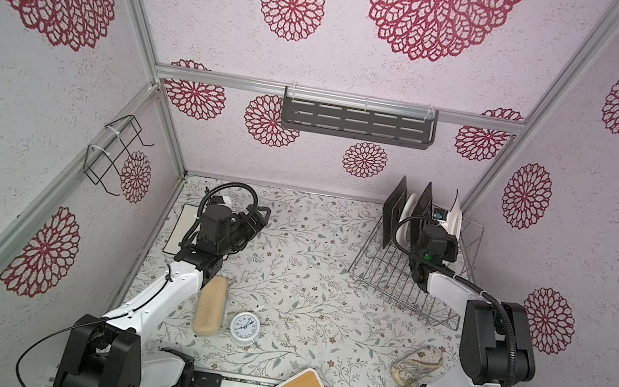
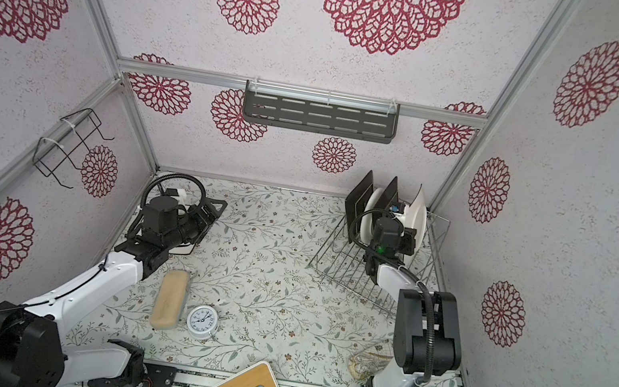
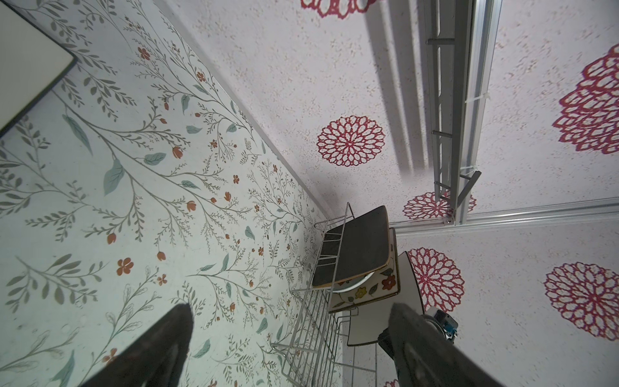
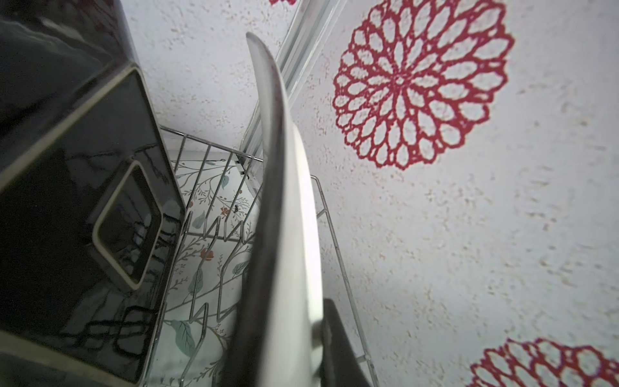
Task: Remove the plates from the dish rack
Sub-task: 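Lift the white plate up out of the rack with the right gripper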
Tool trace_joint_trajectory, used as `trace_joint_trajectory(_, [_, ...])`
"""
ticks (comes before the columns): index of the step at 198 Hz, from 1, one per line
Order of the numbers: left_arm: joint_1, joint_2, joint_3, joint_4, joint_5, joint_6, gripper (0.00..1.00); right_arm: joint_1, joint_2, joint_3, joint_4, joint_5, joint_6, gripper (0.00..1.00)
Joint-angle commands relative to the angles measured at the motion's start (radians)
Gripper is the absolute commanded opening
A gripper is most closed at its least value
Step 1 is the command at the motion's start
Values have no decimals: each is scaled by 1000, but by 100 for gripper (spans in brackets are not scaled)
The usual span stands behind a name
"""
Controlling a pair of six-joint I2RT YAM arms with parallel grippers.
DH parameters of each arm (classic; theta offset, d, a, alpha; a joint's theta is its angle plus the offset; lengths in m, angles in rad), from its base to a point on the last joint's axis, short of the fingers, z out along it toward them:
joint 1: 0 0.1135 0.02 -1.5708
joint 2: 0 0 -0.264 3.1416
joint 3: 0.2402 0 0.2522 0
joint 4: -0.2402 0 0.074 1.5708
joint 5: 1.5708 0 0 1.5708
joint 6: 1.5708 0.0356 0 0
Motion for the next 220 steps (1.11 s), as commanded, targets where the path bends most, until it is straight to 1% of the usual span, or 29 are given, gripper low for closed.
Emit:
trace_joint_trajectory(1, [-10,-8,-11,27,-4,5,96,-9,-114,47,144,118,-42,0])
trace_joint_trajectory(149, [-13,-51,-23,14,-12,5,96,25,-253,48,129,123,-67,0])
trace_joint_trajectory(181, [-14,-66,-26,5,-17,5,96,50,-279,58,98,123,-58,0])
trace_joint_trajectory(220, [-14,-76,-27,1,-17,4,96,99,-325,59,37,123,-12,0])
